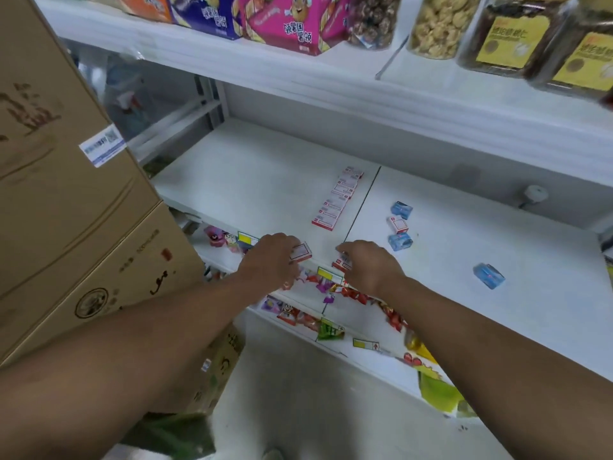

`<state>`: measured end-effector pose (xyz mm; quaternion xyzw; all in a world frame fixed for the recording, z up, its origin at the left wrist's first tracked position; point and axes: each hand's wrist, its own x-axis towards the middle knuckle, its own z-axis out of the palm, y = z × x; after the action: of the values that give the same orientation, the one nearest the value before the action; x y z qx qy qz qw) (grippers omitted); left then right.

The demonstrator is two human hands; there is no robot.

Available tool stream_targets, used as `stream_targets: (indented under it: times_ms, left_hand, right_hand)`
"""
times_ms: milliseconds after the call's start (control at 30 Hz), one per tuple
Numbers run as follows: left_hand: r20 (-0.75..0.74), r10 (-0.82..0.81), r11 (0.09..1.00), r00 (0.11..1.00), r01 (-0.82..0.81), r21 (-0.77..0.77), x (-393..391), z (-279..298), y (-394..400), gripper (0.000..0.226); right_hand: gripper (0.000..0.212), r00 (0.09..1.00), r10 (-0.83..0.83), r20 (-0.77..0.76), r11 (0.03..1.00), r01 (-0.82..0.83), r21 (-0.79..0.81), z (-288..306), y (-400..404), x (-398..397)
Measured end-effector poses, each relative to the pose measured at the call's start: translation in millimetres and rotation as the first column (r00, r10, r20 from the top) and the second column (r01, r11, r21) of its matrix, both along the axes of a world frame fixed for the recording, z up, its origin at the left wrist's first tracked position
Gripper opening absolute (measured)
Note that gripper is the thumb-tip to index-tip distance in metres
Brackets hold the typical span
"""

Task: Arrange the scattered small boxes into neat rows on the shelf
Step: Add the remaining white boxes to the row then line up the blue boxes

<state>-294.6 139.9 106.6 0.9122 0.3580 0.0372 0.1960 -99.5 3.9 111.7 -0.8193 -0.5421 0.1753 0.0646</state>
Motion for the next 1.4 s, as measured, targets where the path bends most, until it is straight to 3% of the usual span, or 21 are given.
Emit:
stream_targets:
  times_ms: [500,1167,1400]
  left_hand:
    - [0.035,-0.091,0.996,0.995,0.091,0.005,3,-11,32,0.053]
    - [-0.061,-0.029,0.999,0.998,0.026,-0.045,52,-33,68,0.029]
    - [-0.057,-0.053,0.997,0.997,0.050,-0.055,74,-43,77,0.039]
  right_hand:
    - [0.069,0.996,-0.082,0.017,0.997,0.082,-0.014,0,20,-11]
    - [0.067,0.994,-0.035,-0.106,0.999,0.034,-0.018,-42,59,61]
    - [0.067,0.993,-0.052,-0.106,0.998,0.047,-0.050,-57,61,69]
